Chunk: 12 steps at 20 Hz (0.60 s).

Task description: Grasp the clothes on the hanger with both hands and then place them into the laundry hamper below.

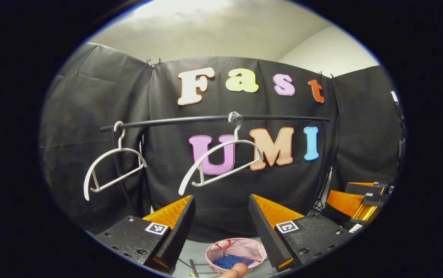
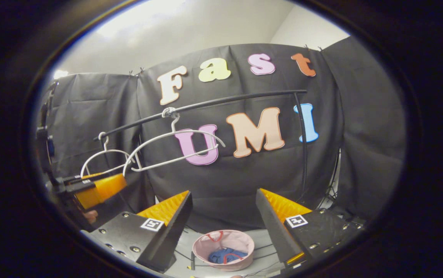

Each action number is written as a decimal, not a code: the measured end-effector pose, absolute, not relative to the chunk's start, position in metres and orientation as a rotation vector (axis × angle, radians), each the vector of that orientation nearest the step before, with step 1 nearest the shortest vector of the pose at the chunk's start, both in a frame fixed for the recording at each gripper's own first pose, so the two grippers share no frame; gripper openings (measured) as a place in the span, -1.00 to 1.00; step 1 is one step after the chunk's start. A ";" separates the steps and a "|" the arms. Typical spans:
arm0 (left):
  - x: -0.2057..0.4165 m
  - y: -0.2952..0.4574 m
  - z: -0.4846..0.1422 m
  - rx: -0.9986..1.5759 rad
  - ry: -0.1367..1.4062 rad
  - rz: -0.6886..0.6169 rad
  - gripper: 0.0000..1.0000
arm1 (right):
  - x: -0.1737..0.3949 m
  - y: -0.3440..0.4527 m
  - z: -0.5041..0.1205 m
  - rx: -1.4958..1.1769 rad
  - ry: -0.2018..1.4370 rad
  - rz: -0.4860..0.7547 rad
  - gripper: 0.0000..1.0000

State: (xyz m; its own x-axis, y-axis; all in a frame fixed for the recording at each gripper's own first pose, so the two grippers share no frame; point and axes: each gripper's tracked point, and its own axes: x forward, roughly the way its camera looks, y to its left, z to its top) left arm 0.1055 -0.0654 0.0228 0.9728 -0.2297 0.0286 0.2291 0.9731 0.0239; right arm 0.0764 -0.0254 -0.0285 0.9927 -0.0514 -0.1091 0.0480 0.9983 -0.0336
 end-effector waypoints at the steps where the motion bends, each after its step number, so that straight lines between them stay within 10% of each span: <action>1: 0.105 -0.068 0.024 0.027 -0.044 -0.232 0.73 | 0.076 -0.026 -0.034 -0.044 0.118 -0.042 0.86; 12: 0.123 -0.076 -0.011 0.010 0.030 -0.218 0.71 | 0.078 -0.039 -0.045 -0.028 0.139 -0.050 0.98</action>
State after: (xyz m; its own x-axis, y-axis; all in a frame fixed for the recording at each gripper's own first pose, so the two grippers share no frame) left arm 0.1233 -0.0758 -0.0108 0.9758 -0.2166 -0.0305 0.2169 0.9762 0.0068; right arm 0.0783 -0.0390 -0.0451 0.9892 -0.0518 -0.1374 0.0479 0.9984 -0.0315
